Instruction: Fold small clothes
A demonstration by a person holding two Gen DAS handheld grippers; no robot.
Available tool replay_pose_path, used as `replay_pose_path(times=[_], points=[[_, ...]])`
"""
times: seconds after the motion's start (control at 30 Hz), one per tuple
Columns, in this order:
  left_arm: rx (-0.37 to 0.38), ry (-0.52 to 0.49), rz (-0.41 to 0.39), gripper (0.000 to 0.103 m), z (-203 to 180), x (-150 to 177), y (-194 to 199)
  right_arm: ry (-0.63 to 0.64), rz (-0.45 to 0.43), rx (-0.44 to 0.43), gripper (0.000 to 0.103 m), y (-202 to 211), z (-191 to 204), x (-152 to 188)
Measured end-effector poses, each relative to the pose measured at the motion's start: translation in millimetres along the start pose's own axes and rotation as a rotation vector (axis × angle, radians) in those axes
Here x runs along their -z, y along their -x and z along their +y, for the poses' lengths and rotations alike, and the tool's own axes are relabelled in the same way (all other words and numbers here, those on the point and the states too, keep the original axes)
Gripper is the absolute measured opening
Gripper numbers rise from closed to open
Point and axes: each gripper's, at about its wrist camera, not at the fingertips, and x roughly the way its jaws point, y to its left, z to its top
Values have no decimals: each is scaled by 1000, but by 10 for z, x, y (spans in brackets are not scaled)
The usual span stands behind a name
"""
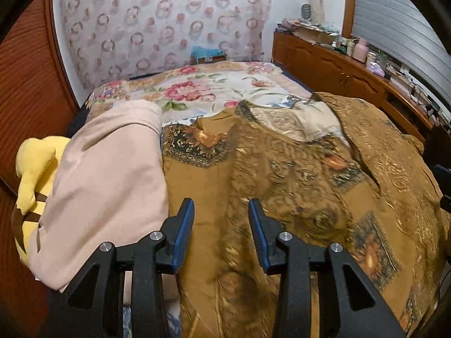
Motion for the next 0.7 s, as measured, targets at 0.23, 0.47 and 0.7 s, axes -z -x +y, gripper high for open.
replay_pose_path(times=[0.23, 0.47, 0.7], points=[[72, -10, 48, 41, -155, 75, -199, -5, 20, 54, 103, 74, -124, 41], [112, -31, 78, 41, -283, 105, -179, -8, 35, 59, 103, 119, -49, 90], [72, -24, 76, 41, -225, 113, -156, 8, 35, 59, 103, 112, -85, 57]])
